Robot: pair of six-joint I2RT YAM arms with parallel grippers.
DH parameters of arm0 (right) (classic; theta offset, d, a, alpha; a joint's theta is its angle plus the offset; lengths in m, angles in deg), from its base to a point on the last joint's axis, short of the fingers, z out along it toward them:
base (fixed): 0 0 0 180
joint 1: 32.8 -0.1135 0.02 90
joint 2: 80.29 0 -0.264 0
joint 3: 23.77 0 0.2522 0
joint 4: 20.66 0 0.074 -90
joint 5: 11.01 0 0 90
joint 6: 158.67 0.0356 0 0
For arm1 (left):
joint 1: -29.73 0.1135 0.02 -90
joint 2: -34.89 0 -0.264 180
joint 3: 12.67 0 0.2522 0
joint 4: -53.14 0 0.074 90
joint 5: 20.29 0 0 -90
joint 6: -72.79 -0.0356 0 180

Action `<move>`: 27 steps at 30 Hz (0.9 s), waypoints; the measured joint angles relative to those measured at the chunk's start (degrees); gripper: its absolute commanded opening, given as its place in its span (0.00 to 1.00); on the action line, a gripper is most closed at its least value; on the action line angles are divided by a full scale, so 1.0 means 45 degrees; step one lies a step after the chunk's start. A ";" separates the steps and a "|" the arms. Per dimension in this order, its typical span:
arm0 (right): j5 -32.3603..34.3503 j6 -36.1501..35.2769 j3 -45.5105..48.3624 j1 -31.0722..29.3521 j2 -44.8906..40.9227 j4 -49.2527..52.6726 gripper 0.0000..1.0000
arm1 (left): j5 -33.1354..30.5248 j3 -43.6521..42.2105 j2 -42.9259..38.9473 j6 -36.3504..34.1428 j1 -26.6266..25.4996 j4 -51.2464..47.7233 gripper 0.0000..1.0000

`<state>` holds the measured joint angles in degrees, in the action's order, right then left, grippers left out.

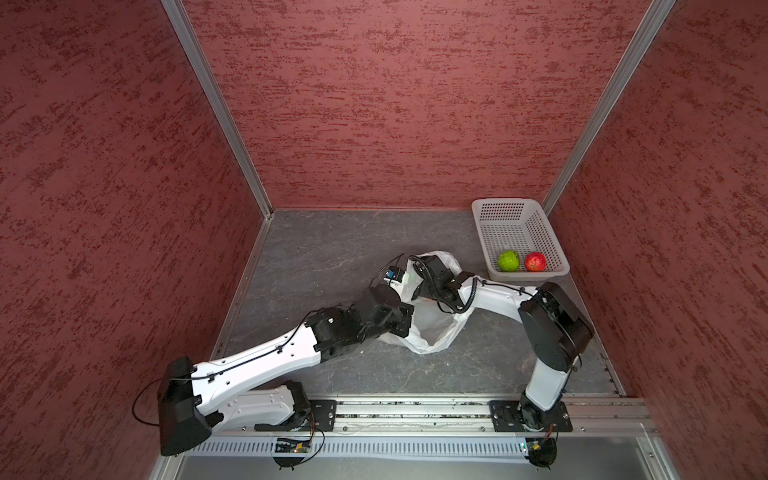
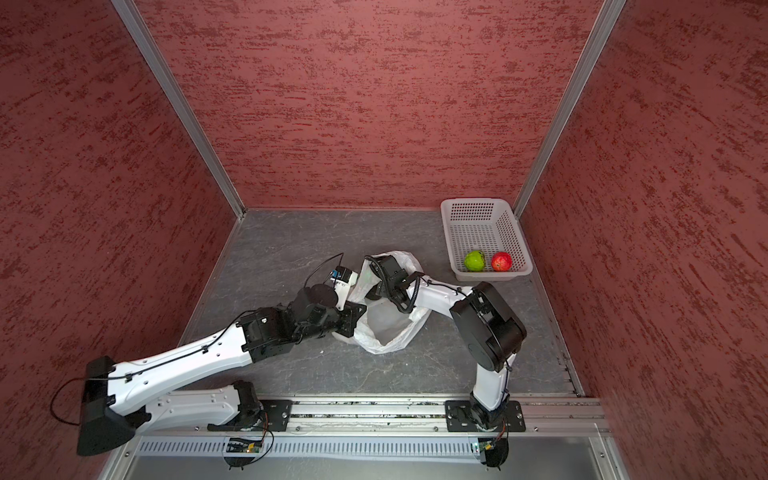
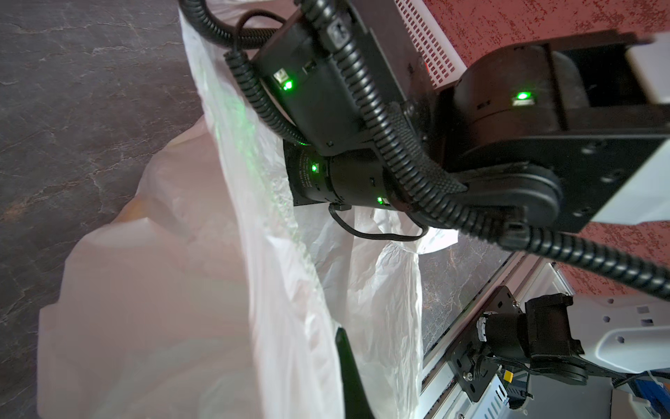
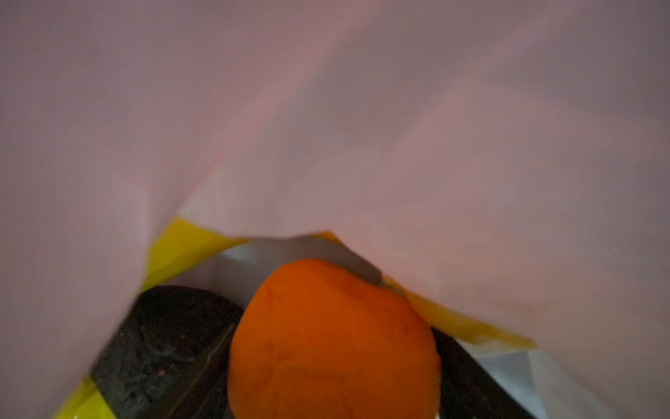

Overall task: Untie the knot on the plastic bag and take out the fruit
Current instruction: 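Close the right gripper on the orange inside the bag, then lift the orange out of the bag toward the white basket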

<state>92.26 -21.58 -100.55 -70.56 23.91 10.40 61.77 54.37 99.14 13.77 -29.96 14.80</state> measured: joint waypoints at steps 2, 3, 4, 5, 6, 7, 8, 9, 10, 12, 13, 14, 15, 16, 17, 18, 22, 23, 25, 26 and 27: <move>-0.0010 0.0073 0.0000 0.0000 0.0039 -0.0170 0.65 | 0.0029 0.0000 0.0000 0.0000 0.0000 -0.0005 0.00; -0.0024 0.0092 0.0015 0.0000 0.0044 -0.0253 0.61 | 0.0034 0.0000 0.0000 0.0000 0.0000 -0.0010 0.00; -0.0034 0.0131 0.0053 0.0000 0.0044 -0.0335 0.59 | 0.0039 0.0000 0.0000 0.0000 0.0000 -0.0010 0.00; -0.0029 0.0160 0.0087 0.0000 0.0039 -0.0384 0.57 | 0.0039 0.0000 0.0000 -0.0005 0.0000 -0.0010 0.00; -0.0034 0.0175 0.0146 0.0000 0.0019 -0.0476 0.56 | 0.0039 0.0000 0.0000 -0.0005 0.0000 -0.0010 0.00; -0.0049 0.0175 0.0228 0.0000 -0.0019 -0.0588 0.55 | 0.0034 0.0000 0.0000 -0.0005 0.0000 -0.0015 0.00; -0.0092 0.0175 0.0321 0.0000 -0.0078 -0.0665 0.54 | 0.0034 0.0000 0.0000 -0.0010 0.0000 -0.0015 0.00; -0.0165 0.0175 0.0442 0.0000 -0.0180 -0.0719 0.54 | 0.0029 0.0000 -0.0005 -0.0015 0.0000 -0.0019 0.00; -0.0282 0.0175 0.0583 0.0000 -0.0306 -0.0743 0.53 | 0.0024 0.0000 -0.0005 -0.0019 0.0000 -0.0019 0.00; -0.0495 0.0146 0.0840 -0.0053 -0.0588 -0.0690 0.53 | 0.0015 -0.0005 -0.0015 -0.0044 0.0019 -0.0019 0.00; -0.0612 0.0131 0.0928 -0.0131 -0.0714 -0.0593 0.53 | 0.0015 -0.0005 -0.0029 -0.0049 0.0039 -0.0019 0.00; -0.0680 0.0107 0.0996 -0.0199 -0.0850 -0.0481 0.53 | 0.0000 -0.0005 -0.0044 -0.0053 0.0063 -0.0019 0.00; -0.0767 0.0078 0.1044 -0.0287 -0.1015 -0.0350 0.53 | -0.0015 -0.0005 -0.0078 -0.0053 0.0107 -0.0015 0.00; -0.0860 0.0029 0.1069 -0.0427 -0.1205 -0.0180 0.52 | -0.0034 -0.0010 -0.0126 -0.0053 0.0151 -0.0019 0.00; -0.0928 0.0000 0.1078 -0.0549 -0.1360 -0.0068 0.52 | -0.0063 -0.0015 -0.0185 -0.0053 0.0199 -0.0019 0.00; -0.0996 -0.0034 0.1078 -0.0729 -0.1564 0.0063 0.52 | -0.0121 -0.0019 -0.0257 -0.0053 0.0253 -0.0019 0.00; -0.1302 -0.0126 0.1103 -0.1365 -0.2477 0.0515 0.51 | -0.0301 -0.0039 -0.0529 -0.0102 0.0432 -0.0015 0.00; -0.1384 -0.0136 0.1117 -0.1515 -0.2691 0.0602 0.50 | -0.0306 -0.0039 -0.0568 -0.0107 0.0481 -0.0015 0.00; -0.1496 -0.0185 0.1117 -0.1749 -0.3041 0.0835 0.50 | -0.0316 -0.0039 -0.0612 -0.0160 0.0534 -0.0015 0.00; -0.1525 -0.0219 0.1117 -0.1851 -0.3215 0.0981 0.50 | -0.0316 -0.0044 -0.0612 -0.0189 0.0549 -0.0015 0.00; -0.1545 -0.0238 0.1117 -0.1923 -0.3390 0.1156 0.50 | -0.0316 -0.0049 -0.0612 -0.0199 0.0554 -0.0015 0.00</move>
<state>85.31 -22.65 -95.53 -79.22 8.65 15.61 60.35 54.15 96.38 12.87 -27.46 14.73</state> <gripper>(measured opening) 0.694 0.050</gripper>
